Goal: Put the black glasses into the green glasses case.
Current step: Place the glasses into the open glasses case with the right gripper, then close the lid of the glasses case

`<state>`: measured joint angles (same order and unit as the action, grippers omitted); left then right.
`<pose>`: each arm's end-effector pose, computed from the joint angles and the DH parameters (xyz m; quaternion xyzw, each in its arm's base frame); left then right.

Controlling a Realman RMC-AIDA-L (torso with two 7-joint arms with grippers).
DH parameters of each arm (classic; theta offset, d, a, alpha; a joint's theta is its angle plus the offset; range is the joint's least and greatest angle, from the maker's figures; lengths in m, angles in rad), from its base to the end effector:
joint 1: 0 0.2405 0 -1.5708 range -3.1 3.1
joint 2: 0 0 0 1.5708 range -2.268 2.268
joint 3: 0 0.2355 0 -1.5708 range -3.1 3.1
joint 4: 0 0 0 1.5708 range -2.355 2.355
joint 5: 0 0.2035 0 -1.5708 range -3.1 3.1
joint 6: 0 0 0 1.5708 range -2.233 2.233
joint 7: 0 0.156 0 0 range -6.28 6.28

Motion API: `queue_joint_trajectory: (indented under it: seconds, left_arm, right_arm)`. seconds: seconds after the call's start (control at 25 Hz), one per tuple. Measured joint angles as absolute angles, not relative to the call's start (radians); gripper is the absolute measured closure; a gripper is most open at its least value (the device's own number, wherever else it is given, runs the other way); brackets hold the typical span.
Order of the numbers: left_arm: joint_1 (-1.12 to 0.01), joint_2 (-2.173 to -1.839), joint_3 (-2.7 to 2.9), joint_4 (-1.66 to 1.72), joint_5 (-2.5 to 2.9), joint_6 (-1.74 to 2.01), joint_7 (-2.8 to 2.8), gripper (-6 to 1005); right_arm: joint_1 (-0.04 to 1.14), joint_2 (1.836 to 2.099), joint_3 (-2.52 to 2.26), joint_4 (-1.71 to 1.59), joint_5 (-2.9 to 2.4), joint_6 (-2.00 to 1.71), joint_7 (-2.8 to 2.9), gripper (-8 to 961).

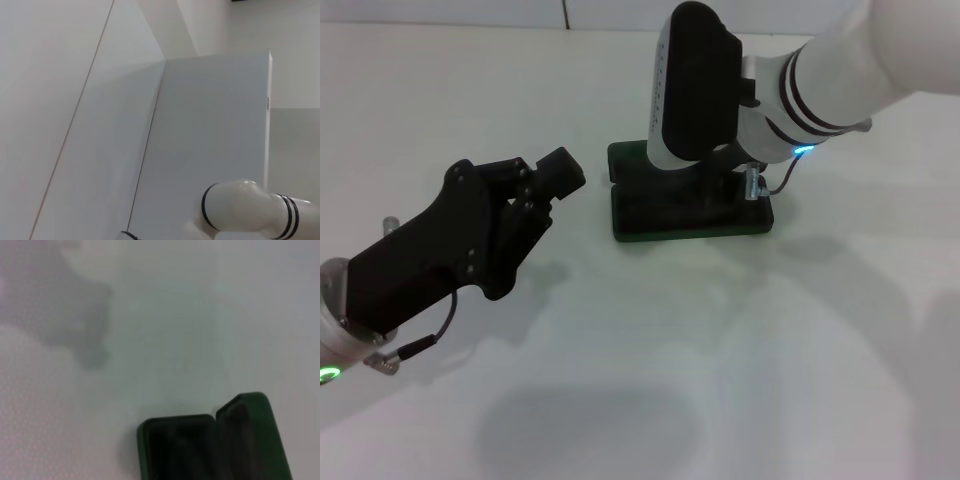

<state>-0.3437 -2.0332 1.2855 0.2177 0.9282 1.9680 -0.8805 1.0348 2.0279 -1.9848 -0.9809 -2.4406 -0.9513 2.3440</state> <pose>-0.2196 0.2303 0.0115 -0.7959 -0.1231 -0.5750 0.1438 0.0642 0.3848 -0.1073 -0.9565 -0.1038 -0.1974 0.1880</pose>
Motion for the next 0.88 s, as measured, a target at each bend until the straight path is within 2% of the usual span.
queue_joint_trajectory:
  seconds: [0.24,0.44,0.6,0.76,0.88]
  left_arm:
    - [-0.343,-2.032,1.285,0.218,0.928,1.969,-0.881,971]
    - [-0.345,-2.031,1.283,0.224,0.926,1.975,-0.890,971]
    - [-0.351,-2.017,1.281,0.238,0.881,1.976,-0.921,971]
    - [-0.382,-1.970,1.281,0.240,0.788,1.938,-0.984,971]
    - [-0.443,-1.911,1.281,0.241,0.752,1.846,-1.067,968]
  right_arm:
    - [0.979,2.028,-1.980,-1.056,-2.463,-0.979,2.346,591]
    - [0.859,2.028,-1.954,-1.198,-2.468,-0.996,2.348,596]
    - [0.708,2.028,-1.883,-1.334,-2.442,-1.001,2.348,600]
    - [0.542,2.023,-1.767,-1.445,-2.294,-0.999,2.331,604]
    - [0.415,2.020,-1.631,-1.490,-2.110,-1.046,2.225,607]
